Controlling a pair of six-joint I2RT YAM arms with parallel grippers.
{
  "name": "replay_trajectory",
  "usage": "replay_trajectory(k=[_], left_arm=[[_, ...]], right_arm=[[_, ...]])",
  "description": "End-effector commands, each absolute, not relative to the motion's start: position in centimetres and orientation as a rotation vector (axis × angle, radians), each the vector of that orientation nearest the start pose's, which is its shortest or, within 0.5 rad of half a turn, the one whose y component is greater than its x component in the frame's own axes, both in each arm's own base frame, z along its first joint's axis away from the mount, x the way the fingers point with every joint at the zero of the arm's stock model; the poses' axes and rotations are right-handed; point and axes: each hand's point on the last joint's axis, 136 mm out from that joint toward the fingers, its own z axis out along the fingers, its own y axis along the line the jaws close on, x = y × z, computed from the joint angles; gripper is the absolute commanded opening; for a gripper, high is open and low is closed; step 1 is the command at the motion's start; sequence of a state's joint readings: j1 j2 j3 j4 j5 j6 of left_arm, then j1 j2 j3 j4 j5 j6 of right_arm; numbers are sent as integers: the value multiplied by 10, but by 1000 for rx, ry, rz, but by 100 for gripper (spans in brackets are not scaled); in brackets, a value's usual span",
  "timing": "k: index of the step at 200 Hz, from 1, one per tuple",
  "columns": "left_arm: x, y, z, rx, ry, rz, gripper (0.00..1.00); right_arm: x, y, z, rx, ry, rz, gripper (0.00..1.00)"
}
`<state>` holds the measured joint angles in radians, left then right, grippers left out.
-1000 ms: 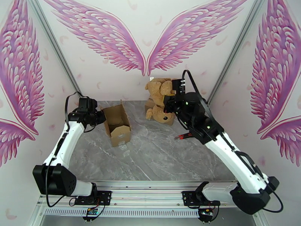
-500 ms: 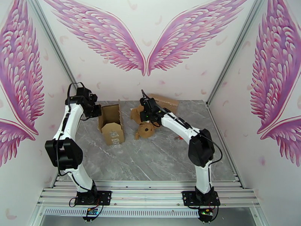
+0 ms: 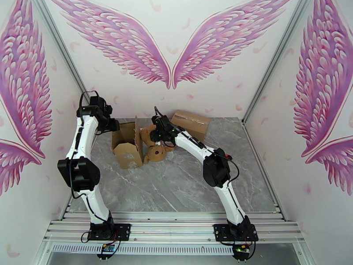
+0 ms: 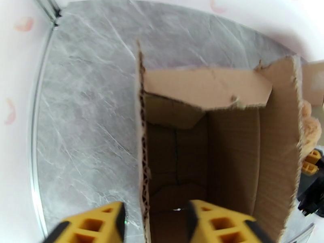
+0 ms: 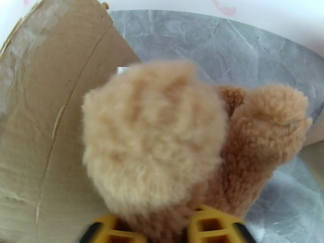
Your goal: Unpack the express box
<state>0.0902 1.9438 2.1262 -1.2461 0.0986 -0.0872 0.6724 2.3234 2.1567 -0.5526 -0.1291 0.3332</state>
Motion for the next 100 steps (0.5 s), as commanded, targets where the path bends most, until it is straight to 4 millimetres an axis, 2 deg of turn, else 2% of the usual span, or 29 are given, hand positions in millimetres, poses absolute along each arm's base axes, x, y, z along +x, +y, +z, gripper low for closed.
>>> replay_trajectory(k=[1,12,31,71,88,100], left_arm=[[461,31,276,-227,2557,-54,56],[459,30,288,-230,2524,-39,58],[453,21,307,-229,2470,-46,61],[431,-13,341,-204,2371,-68,62],[420,-36,355,-206,2305,-135,62],[412,-56,365,-202,2261,-195,62]], right_arm=[[481,416,200,-509,2258,687,76],[480,408,212,-523,2236,646,88],[481,387,233,-528,2213,571,100],[475,328,281,-479,2167,514,99],[475,293,296,-438,2159,480,99],[478,264,299,-395,2174,441,99]])
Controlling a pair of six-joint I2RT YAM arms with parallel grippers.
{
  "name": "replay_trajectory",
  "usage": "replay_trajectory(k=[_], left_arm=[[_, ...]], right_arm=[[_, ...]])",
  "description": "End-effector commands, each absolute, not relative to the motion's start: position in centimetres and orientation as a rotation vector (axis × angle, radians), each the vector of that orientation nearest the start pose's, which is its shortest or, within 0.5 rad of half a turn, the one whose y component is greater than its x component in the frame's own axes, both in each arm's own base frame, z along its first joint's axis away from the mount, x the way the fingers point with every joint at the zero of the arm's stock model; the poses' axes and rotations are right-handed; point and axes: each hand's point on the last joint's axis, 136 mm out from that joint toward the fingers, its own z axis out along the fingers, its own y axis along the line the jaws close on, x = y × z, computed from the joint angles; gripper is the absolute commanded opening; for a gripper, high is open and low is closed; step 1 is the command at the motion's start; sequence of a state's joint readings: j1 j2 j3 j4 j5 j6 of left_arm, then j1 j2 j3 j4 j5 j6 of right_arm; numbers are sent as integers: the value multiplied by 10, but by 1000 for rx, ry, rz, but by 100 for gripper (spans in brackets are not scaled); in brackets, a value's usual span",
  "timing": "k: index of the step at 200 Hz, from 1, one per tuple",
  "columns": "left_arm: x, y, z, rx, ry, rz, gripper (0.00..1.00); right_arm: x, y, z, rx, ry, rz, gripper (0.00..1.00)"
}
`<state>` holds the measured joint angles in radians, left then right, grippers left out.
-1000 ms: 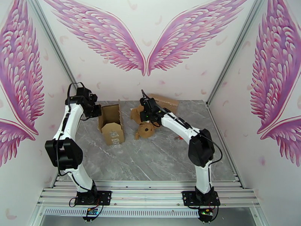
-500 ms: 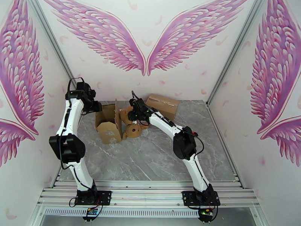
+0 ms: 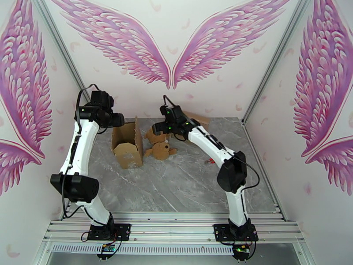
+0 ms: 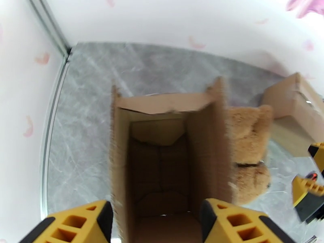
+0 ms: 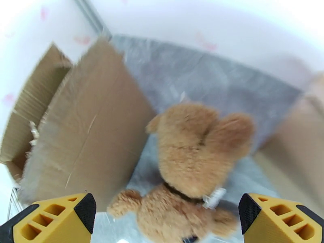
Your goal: Unpack the express box
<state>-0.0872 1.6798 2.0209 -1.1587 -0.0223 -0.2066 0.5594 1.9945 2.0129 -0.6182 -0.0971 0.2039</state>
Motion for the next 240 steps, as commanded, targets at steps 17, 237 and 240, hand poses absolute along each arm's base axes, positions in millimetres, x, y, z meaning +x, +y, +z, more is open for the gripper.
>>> replay_trajectory(k=[17,237,240], left_arm=[[401,-90,373,-194,2199,-308,61],[394,-264,276,-142,2212,-582,60],[394,-263,275,-148,2213,-581,60]], right_arm=[[487,222,298,-311,2217,391,99],[473,153,185,107,2487,613,89],[471,154,186,110,2486,619,89]])
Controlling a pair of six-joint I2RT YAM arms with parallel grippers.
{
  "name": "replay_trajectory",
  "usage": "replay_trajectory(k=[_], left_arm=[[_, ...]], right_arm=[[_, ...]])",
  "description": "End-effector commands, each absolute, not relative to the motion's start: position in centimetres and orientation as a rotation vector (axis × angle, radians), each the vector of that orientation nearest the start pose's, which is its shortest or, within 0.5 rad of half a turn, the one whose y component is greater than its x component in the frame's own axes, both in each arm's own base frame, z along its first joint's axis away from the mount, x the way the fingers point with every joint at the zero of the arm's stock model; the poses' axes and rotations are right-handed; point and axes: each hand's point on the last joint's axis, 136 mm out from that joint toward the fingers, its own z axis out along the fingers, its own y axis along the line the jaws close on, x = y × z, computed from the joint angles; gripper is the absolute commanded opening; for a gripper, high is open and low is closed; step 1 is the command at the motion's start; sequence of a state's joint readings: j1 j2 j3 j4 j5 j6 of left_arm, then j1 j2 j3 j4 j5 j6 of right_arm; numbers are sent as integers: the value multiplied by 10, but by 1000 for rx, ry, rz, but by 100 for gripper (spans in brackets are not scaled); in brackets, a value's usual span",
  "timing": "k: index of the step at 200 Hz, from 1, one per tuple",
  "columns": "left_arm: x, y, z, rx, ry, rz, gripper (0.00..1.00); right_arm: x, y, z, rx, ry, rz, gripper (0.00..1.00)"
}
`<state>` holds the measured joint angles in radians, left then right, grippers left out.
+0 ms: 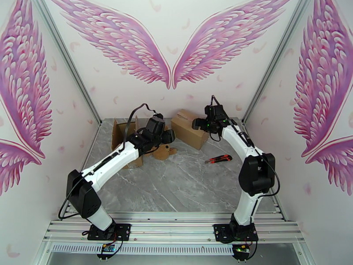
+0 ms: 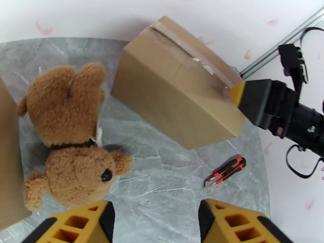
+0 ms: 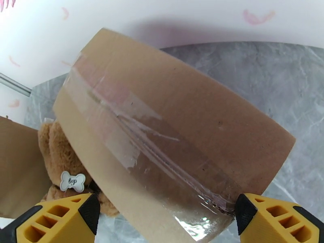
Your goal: Unpack the express box
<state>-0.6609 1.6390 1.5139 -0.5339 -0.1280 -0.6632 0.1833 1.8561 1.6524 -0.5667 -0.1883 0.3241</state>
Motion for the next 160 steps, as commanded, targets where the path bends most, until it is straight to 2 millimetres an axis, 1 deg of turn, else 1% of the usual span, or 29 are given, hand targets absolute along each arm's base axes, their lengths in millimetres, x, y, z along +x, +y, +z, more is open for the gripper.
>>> replay_trajectory(k=[1,13,24,35,48,64,78,85,101,123,147,160], left_arm=[[393,-263,274,-150,2213,-581,60],[393,-261,271,-161,2217,-582,60],[393,-263,269,-164,2220,-594,60],[393,-265,265,-161,2228,-604,60],[394,-270,261,-154,2244,-618,60],[395,-275,255,-152,2258,-624,60],[397,-279,251,-148,2269,-632,60],[398,-281,249,-146,2274,-640,60],[399,-288,245,-139,2287,-654,60],[401,-302,239,-118,2304,-683,60],[406,-325,233,-70,2328,-712,60],[411,-338,228,-35,2350,-721,61]], right_arm=[[470,155,187,109,2486,623,89],[460,164,193,87,2479,656,89],[453,171,203,55,2461,679,89],[449,172,213,27,2443,684,89],[449,166,226,8,2418,637,91],[453,155,241,-26,2379,542,96],[460,141,245,-40,2355,451,100],[465,135,247,-43,2346,426,100],[474,127,247,-51,2340,398,99],[488,123,239,-78,2334,386,99],[502,122,216,-92,2397,401,99],[508,122,207,-99,2422,398,99]])
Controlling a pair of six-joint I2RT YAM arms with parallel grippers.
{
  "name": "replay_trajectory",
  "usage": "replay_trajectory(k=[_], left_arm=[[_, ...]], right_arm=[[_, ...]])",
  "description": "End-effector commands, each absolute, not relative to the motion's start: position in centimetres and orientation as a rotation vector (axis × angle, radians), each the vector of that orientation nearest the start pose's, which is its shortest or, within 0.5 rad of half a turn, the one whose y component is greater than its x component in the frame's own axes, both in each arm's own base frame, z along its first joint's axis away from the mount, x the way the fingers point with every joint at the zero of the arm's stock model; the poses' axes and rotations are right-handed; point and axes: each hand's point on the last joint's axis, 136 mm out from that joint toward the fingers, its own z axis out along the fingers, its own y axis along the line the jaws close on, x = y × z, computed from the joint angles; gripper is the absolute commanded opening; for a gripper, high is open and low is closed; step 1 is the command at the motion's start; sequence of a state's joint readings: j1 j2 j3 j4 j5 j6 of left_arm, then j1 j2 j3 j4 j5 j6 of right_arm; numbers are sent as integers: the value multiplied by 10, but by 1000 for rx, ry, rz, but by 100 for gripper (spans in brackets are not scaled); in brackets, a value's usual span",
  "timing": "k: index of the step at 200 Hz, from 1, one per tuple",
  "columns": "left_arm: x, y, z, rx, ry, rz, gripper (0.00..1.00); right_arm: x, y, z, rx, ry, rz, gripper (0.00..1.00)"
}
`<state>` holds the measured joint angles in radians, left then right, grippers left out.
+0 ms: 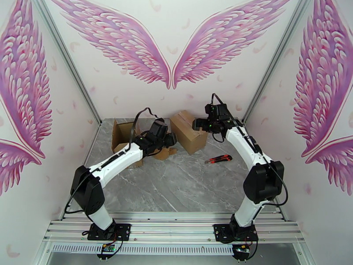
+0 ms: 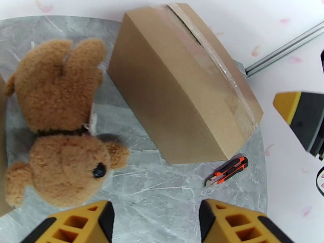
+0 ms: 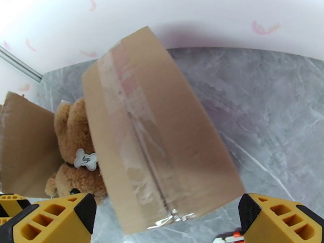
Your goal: Unpack the express box
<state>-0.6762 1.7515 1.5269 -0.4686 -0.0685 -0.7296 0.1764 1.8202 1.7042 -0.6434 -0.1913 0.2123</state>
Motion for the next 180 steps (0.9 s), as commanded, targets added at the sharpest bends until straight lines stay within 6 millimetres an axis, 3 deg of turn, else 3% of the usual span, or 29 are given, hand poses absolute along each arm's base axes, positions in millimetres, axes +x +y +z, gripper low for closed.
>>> replay_trajectory(k=[1,35,66,140,155,180], left_arm=[[411,-339,227,-32,2352,-721,61],[426,-362,212,22,2391,-730,61],[438,-364,207,32,2390,-726,61],[442,-317,198,12,2405,-668,61],[441,-313,199,26,2403,-683,60],[441,-314,196,38,2407,-702,60]], right_arm=[[508,122,206,-98,2424,397,99],[512,126,190,-112,2455,441,99],[500,137,182,-122,2476,554,97],[435,163,188,0,2467,910,88],[432,159,192,-25,2452,876,88],[445,150,198,-5,2426,789,88]])
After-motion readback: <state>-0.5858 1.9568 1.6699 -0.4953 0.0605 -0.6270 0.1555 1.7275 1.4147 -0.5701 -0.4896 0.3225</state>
